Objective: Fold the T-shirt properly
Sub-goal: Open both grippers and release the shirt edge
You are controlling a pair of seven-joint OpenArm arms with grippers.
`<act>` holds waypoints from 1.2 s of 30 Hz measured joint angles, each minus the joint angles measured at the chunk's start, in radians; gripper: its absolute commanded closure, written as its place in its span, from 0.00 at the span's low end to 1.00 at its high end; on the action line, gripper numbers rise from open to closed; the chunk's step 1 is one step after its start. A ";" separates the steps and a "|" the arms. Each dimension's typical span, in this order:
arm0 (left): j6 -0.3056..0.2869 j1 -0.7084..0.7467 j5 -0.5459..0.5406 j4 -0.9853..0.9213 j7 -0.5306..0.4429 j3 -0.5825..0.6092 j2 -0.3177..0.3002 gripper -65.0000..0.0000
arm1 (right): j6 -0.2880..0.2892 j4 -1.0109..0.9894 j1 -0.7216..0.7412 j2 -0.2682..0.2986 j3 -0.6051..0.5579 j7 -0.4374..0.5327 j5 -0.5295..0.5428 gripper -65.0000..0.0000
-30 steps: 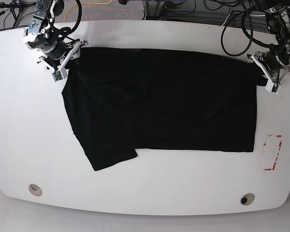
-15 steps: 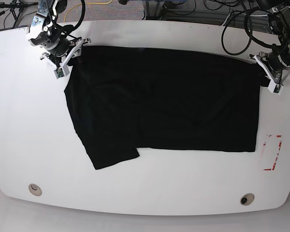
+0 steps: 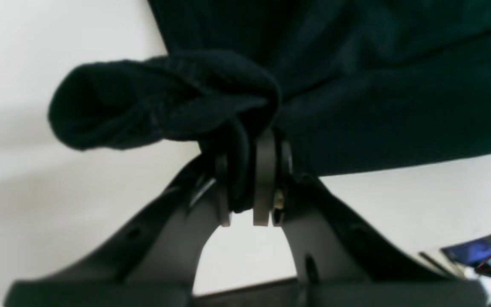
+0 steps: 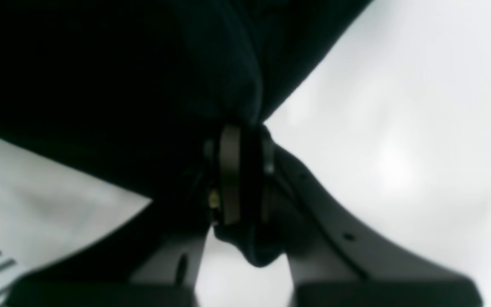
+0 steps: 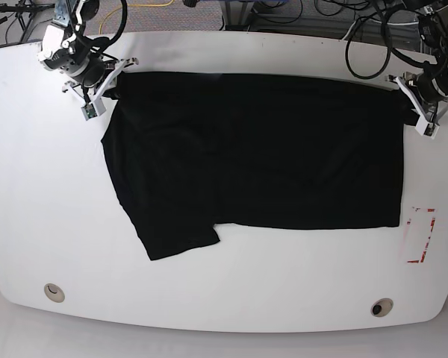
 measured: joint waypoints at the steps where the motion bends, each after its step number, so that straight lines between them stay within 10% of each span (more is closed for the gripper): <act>1: 0.000 0.002 -0.001 0.000 -0.001 0.000 -0.005 0.95 | 0.002 0.001 -0.004 0.007 0.000 0.000 -0.001 0.96; 31: 0.002 0.230 0.004 0.033 -0.003 0.003 -0.124 0.74 | 0.001 0.030 -0.124 0.099 0.031 0.001 -0.005 0.96; 36: 0.002 0.220 0.002 0.059 -0.006 0.002 -0.124 0.69 | 0.001 0.035 -0.130 0.098 0.026 0.003 -0.008 0.83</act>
